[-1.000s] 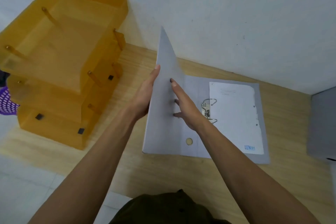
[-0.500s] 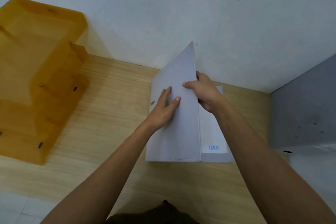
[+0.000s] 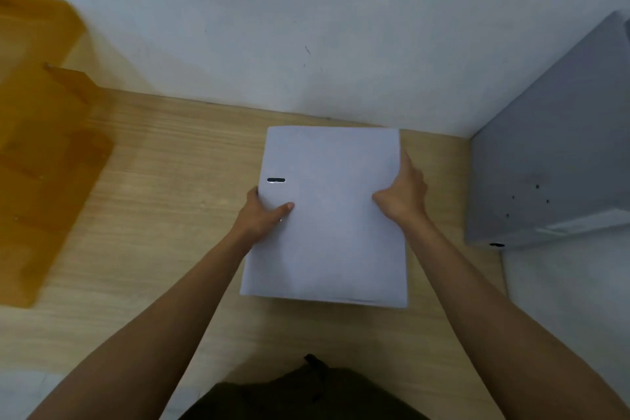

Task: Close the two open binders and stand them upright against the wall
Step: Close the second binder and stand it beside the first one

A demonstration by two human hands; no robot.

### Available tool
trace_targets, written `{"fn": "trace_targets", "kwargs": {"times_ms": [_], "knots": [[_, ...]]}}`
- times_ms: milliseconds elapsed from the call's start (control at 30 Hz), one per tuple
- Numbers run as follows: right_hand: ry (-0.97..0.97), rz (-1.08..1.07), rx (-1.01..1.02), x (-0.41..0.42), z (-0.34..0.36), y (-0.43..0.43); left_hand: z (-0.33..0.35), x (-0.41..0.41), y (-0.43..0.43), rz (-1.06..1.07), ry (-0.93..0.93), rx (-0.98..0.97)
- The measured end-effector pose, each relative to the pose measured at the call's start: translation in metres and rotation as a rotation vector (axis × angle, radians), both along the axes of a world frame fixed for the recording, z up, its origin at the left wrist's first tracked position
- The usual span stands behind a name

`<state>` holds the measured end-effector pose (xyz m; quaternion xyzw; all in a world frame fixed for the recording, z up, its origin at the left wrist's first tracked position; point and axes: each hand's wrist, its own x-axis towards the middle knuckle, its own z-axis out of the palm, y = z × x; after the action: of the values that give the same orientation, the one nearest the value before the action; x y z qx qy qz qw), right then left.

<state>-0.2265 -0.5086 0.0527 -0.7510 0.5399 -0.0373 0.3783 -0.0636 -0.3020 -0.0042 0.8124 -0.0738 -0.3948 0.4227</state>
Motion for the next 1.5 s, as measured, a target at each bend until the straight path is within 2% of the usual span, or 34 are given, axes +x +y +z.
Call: {"fn": "trace_targets", "kwargs": {"times_ms": [67, 133, 200, 300, 500, 567, 667, 833, 900, 967, 1033, 1167, 1500], "knots": [[0.201, 0.189, -0.096, -0.002, -0.012, 0.010, -0.005, -0.009, -0.001, -0.007, -0.004, 0.016], [0.219, 0.334, -0.048, 0.000, -0.023, 0.020, -0.008, -0.018, -0.004, -0.013, -0.028, 0.040], [0.173, 0.424, 0.108, -0.001, -0.034, 0.031, -0.011, -0.026, -0.006, 0.002, -0.076, 0.060], [0.167, 0.471, 0.283, -0.010, -0.050, 0.041, -0.015, -0.031, -0.008, 0.016, -0.122, 0.068], [0.150, 0.453, 0.313, -0.027, -0.067, 0.046, -0.018, -0.026, -0.007, 0.068, -0.063, 0.078], [0.112, 0.427, 0.365, -0.025, -0.067, 0.044, -0.017, -0.021, -0.009, 0.165, 0.053, 0.023], [0.065, 0.359, 0.454, -0.023, -0.065, 0.043, -0.007, -0.014, -0.011, 0.298, 0.323, -0.041], [0.043, 0.289, 0.469, -0.027, -0.061, 0.048, -0.014, -0.020, -0.003, 0.460, 0.588, -0.210], [0.048, 0.265, 0.433, -0.027, -0.057, 0.053, -0.008, -0.025, -0.005, 0.389, 0.723, -0.291], [0.019, 0.219, 0.434, -0.025, -0.051, 0.055, 0.001, -0.028, -0.011, 0.230, 0.774, -0.343], [-0.038, 0.168, 0.463, -0.022, -0.043, 0.056, 0.013, -0.029, -0.016, 0.119, 0.782, -0.375], [-0.121, 0.122, 0.495, -0.016, -0.026, 0.060, 0.029, -0.037, -0.021, 0.035, 0.750, -0.464], [-0.437, 0.120, 0.455, -0.038, 0.041, 0.057, 0.090, -0.065, -0.044, -0.149, 0.311, -0.547]]}}
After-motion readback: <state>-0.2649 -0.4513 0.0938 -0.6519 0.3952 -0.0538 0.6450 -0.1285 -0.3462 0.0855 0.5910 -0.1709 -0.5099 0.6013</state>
